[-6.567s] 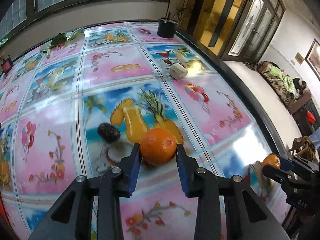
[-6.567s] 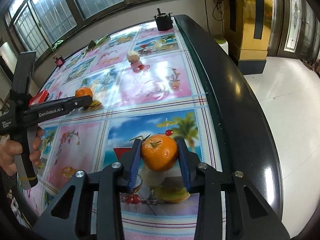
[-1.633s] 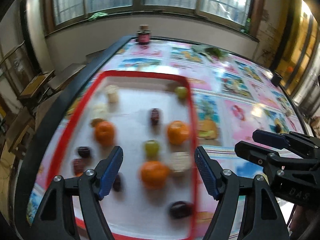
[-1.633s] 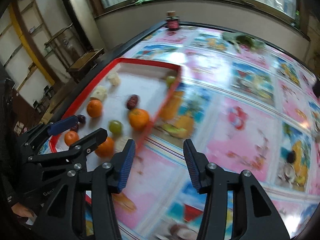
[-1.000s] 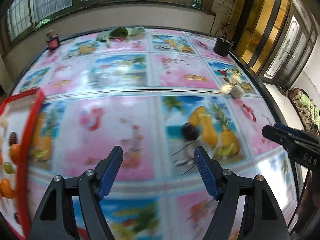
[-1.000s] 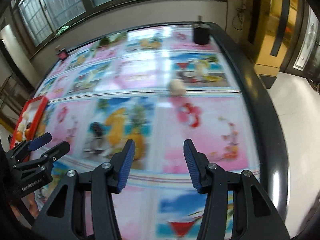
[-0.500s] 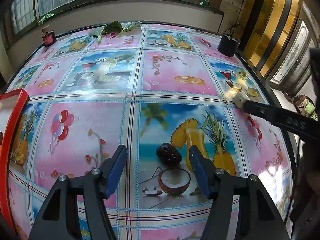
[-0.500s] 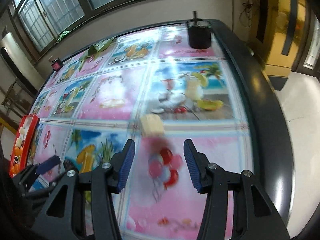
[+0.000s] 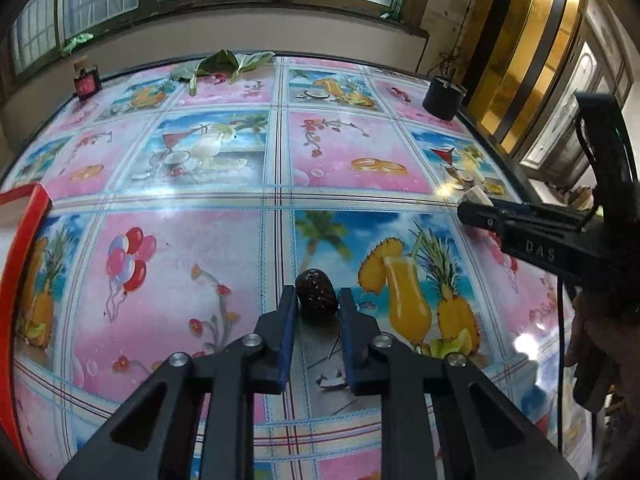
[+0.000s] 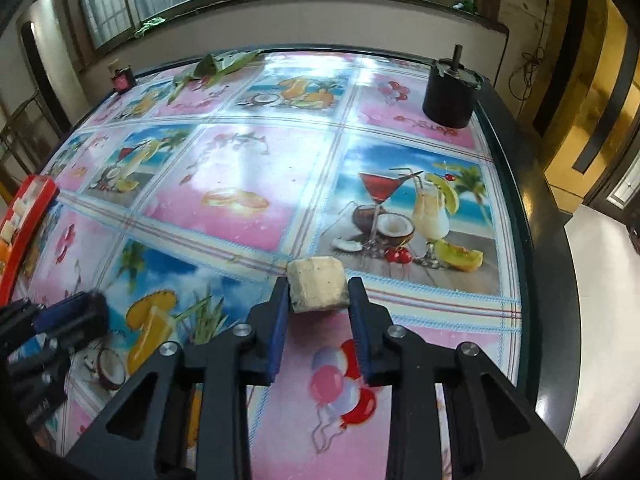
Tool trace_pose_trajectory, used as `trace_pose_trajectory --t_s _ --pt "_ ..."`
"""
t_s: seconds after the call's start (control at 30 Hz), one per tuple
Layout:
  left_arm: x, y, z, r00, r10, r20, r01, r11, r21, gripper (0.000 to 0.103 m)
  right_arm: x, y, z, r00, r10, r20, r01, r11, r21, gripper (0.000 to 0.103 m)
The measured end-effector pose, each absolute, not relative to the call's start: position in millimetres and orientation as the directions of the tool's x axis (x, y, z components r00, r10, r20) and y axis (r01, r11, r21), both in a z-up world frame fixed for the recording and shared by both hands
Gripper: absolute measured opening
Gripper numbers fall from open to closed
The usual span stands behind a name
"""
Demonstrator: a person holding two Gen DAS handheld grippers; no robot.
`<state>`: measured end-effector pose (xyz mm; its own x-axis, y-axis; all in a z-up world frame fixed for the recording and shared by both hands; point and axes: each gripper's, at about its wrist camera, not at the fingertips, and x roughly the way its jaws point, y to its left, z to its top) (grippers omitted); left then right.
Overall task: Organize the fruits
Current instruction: 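Grasp a dark date with the left tool while the right tool grasps a white round slice, then carry the dark date and white slice over the tray with both tools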
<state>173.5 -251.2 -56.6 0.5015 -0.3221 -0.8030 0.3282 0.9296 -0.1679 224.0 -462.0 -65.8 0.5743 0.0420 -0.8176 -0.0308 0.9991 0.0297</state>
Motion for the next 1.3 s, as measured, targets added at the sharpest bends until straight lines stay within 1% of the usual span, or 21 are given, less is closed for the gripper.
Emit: trace_pose_trajectory --t_s 0.2,0.33,0.57,0.77,1.07,1.3 --pt "164 -239 -56 0.485 -0.343 -0.805 0.335 0.922 -0.191 0.019 203 -449 -59 0.58 0.066 -0.812 -0.063 0.997 0.036 0.03" --pt "159 -232 -54 0.492 -0.333 -0.804 0.329 0.927 -0.182 0.019 189 -443 -57 0.58 0.089 -0.81 -0.058 0.996 0.068 0.03" --pt "138 -213 -47 0.505 -0.312 -0.805 0.332 0.931 -0.152 0.019 159 -413 -57 0.554 0.122 -0.824 -0.097 0.992 0.081 0.03" --pt "117 -185 -42 0.501 -0.317 -0.805 0.328 0.931 -0.162 0.019 138 -381 -57 0.542 0.153 -0.827 -0.112 0.988 0.109 0.03" --pt "100 -135 -28 0.507 -0.336 -0.794 0.316 0.929 -0.191 0.019 129 -314 -56 0.526 0.204 -0.826 -0.158 0.977 0.141 0.031" --pt "99 -80 -14 0.547 -0.329 -0.77 0.256 0.941 -0.221 0.019 141 -244 -44 0.523 0.268 -0.809 -0.239 0.957 0.162 0.031"
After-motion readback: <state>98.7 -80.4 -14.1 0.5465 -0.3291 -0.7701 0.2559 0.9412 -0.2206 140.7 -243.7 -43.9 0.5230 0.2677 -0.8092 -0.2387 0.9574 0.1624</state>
